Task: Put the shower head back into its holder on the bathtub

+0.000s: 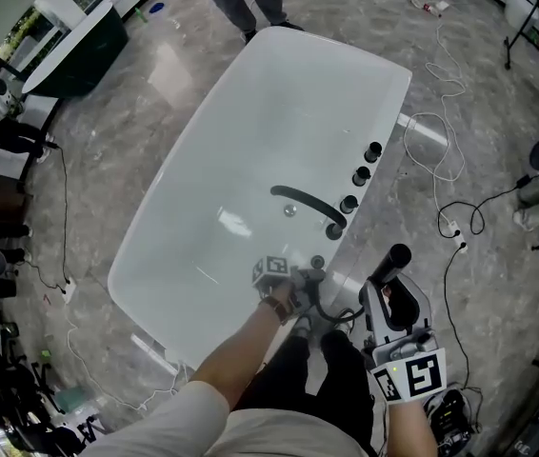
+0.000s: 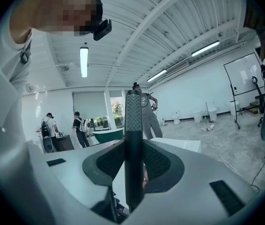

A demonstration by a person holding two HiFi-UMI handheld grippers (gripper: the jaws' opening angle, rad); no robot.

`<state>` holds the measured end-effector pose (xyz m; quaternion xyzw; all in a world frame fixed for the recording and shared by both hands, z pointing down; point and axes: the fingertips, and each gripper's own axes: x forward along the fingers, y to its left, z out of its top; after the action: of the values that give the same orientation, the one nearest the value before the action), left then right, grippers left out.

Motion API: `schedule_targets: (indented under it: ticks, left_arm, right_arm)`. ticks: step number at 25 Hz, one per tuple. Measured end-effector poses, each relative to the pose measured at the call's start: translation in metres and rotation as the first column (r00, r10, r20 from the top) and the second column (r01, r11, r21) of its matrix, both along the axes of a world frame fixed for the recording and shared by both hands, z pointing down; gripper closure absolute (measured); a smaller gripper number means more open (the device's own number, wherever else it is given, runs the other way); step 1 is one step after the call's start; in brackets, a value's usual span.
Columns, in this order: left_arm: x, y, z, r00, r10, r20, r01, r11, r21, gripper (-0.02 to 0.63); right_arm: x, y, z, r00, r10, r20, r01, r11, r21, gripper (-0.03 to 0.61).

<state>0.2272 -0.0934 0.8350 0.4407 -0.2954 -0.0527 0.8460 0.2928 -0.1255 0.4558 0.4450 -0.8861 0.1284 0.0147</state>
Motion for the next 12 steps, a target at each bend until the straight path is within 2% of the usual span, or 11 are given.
schedule_targets:
  ticks: [3,6,9,12]
  left_arm:
    - [-0.008,-0.002,0.008,0.999,0.018,0.041,-0.018,1.000,0.002,0.554]
    - [-0.012,-0.009,-0.002,1.000,-0.004,0.025,0.003,1.000,0.018,0.494]
    - [-0.013,-0.015,-0.008,1.000,-0.007,0.021,0.006,0.999,0.036,0.489]
    - [-0.015,-0.017,-0.017,0.998,0.013,0.060,-0.018,0.997,0.077,0.485]
  right_arm:
    - [-0.002,-0.009,-0.002,0.999,-0.009,0.034,0.009,1.000,0.018,0.449]
    - [-0.004,-0.018,-0.008,0.999,-0.015,0.047,0.013,0.999,0.045,0.449]
    - [-0.005,-0.025,-0.013,0.998,-0.021,0.059,0.017,0.997,0.072,0.449]
    - [-0.008,-0.026,-0.021,0.996,-0.032,0.080,0.024,0.995,0.099,0.449]
